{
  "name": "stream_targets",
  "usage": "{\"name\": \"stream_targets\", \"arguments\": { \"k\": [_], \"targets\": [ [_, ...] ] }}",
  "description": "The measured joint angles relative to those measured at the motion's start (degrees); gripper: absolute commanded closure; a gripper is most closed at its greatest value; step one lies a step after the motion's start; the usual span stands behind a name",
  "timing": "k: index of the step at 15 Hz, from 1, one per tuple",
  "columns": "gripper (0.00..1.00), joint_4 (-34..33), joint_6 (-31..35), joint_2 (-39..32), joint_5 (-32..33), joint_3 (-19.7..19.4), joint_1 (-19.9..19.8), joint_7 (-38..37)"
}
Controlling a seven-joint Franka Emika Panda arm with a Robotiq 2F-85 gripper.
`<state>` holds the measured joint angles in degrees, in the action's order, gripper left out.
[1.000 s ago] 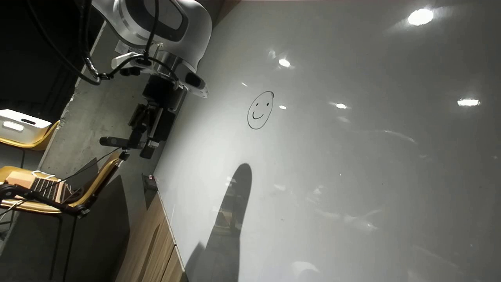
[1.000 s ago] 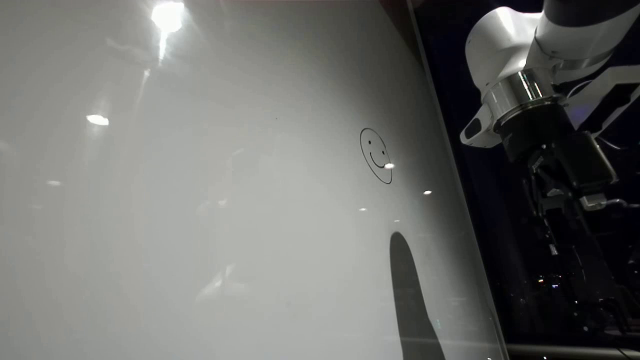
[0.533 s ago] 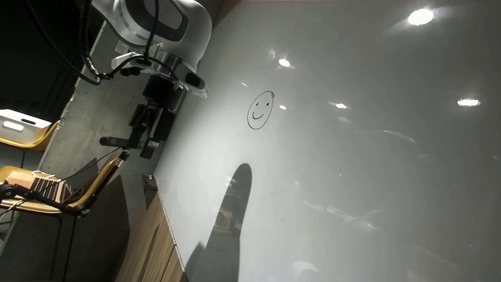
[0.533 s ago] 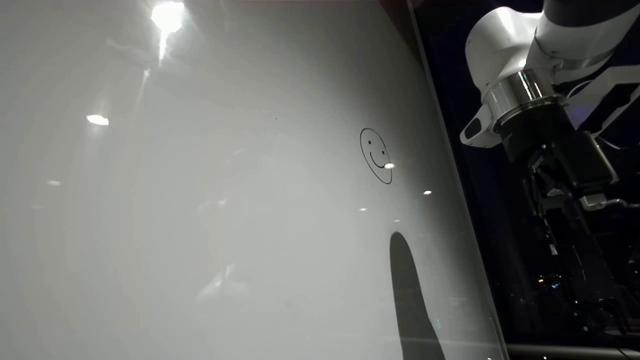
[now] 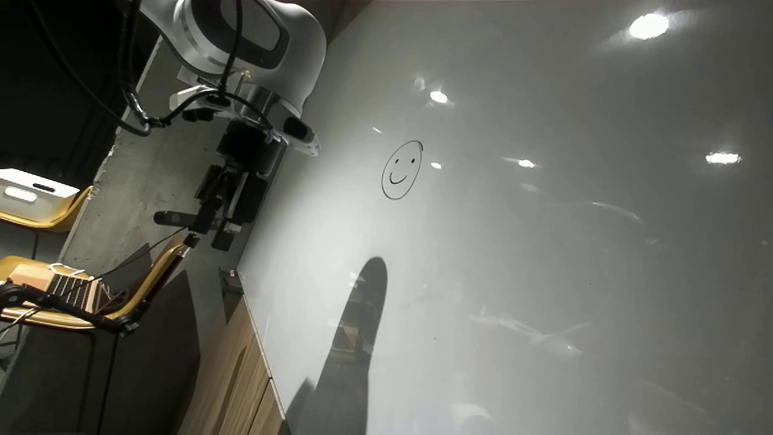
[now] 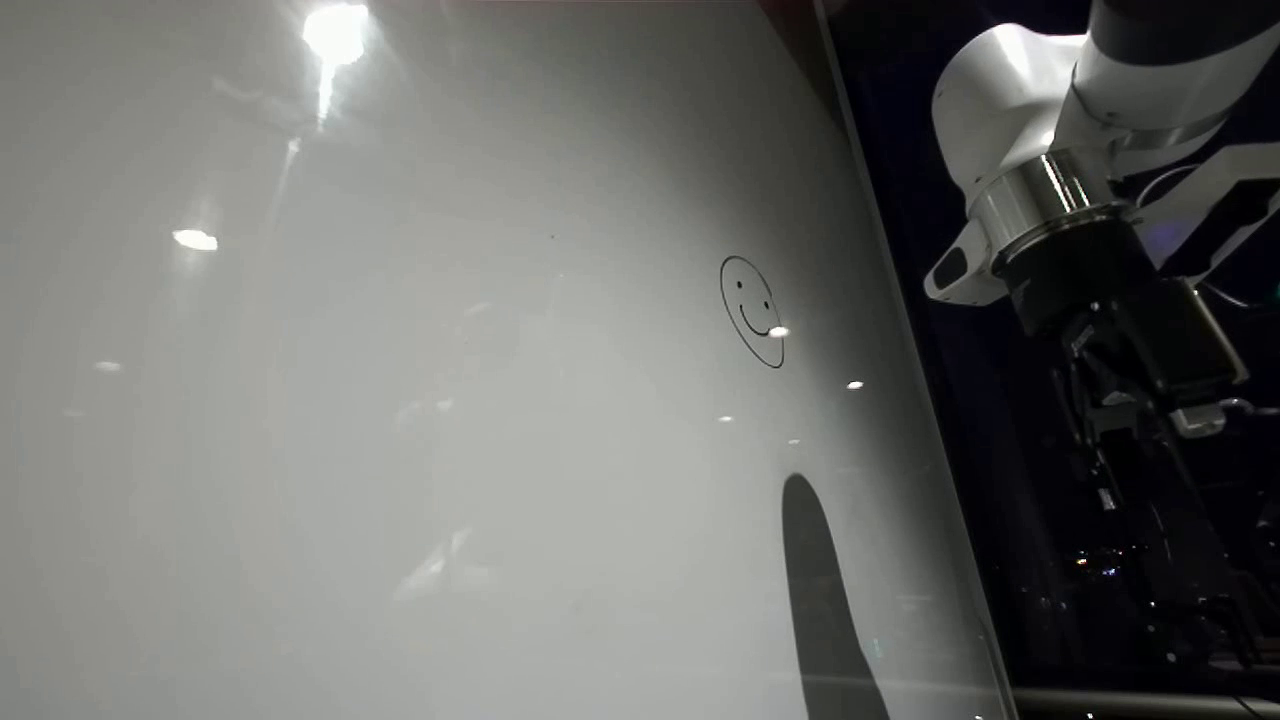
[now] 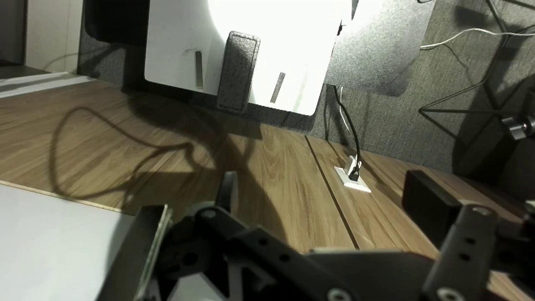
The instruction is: Rub the white board
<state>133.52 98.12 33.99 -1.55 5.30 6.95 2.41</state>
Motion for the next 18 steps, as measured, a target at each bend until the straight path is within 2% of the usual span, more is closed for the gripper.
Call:
{"name": "stream_targets", "arguments": {
  "k": [7, 13, 18],
  "targets": [
    [0.0, 5.6, 8.91, 1.11, 0.58, -0.02, -1.48, -1.37],
    [0.0, 12.78, 11.93, 3.13, 4.69, -0.05, -3.68, -2.37],
    [0.0, 17.37, 17.09, 1.83, 6.39, -0.04, -4.11, -3.16]
  ]
}}
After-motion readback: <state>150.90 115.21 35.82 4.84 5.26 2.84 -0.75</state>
